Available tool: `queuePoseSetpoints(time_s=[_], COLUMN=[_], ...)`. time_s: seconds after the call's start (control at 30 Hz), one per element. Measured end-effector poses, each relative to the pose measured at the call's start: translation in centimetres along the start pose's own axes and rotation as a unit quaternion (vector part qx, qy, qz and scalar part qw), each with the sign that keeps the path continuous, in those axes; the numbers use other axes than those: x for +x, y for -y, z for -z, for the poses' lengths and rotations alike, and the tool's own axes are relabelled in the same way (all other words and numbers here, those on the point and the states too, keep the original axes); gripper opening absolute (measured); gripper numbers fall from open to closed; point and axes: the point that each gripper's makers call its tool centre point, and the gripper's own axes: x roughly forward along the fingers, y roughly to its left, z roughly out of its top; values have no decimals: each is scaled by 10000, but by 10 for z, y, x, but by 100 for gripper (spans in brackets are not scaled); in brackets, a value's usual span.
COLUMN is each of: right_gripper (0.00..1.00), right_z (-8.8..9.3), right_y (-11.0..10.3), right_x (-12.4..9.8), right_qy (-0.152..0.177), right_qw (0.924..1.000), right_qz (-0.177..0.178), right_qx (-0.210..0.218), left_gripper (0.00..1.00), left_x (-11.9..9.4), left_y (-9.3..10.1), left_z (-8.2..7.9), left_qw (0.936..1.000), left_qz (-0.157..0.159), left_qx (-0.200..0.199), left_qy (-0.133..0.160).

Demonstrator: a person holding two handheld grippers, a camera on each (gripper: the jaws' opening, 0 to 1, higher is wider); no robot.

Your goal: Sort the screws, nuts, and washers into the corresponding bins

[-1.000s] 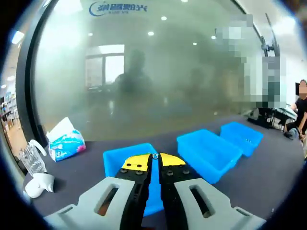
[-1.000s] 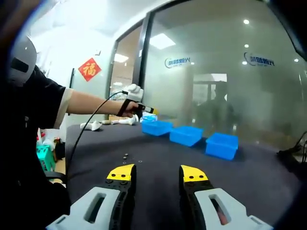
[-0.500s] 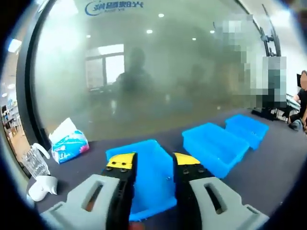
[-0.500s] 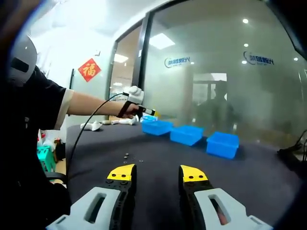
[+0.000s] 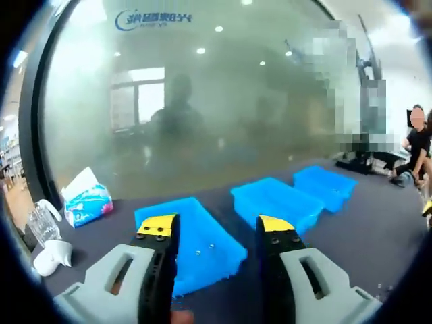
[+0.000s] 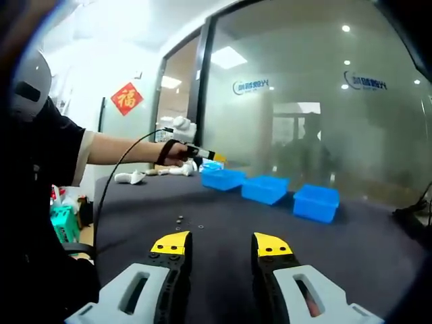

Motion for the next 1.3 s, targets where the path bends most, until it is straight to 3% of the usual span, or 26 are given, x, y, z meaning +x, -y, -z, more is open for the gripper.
queuePoseSetpoints(time_s=[0.23,0.4,0.5,0.6,0.87,0.97,1.1,1.3], right_gripper=[32,32,32,32,32,32,32,32], right_z=[-2,-2,-3,-3,-4,-3,-1,6], right_y=[2,3,4,4,3,1,-3,-15], right_x=[-2,-6,-8,-9,-11,-11,-11,-9], right_qy=[60,83,97,99,110,99,39,-251], right_qw=[10000,9999,9999,9999,9999,9999,10000,9985], right_qz=[37,79,98,89,94,71,-33,-445], right_qx=[9,24,27,18,27,24,7,-207], left_gripper=[44,46,46,45,45,45,45,45], left_x=[-45,-95,-130,-151,-207,-220,-232,-241], left_y=[39,74,94,96,91,90,94,93], left_z=[-7,4,18,30,62,71,79,90], left_qw=[9989,9965,9946,9935,9959,9970,9971,9978], left_qz=[386,741,946,1033,677,524,551,554], left_qx=[152,149,-82,-69,-127,-101,-142,-79], left_qy=[219,354,428,473,590,555,500,365])
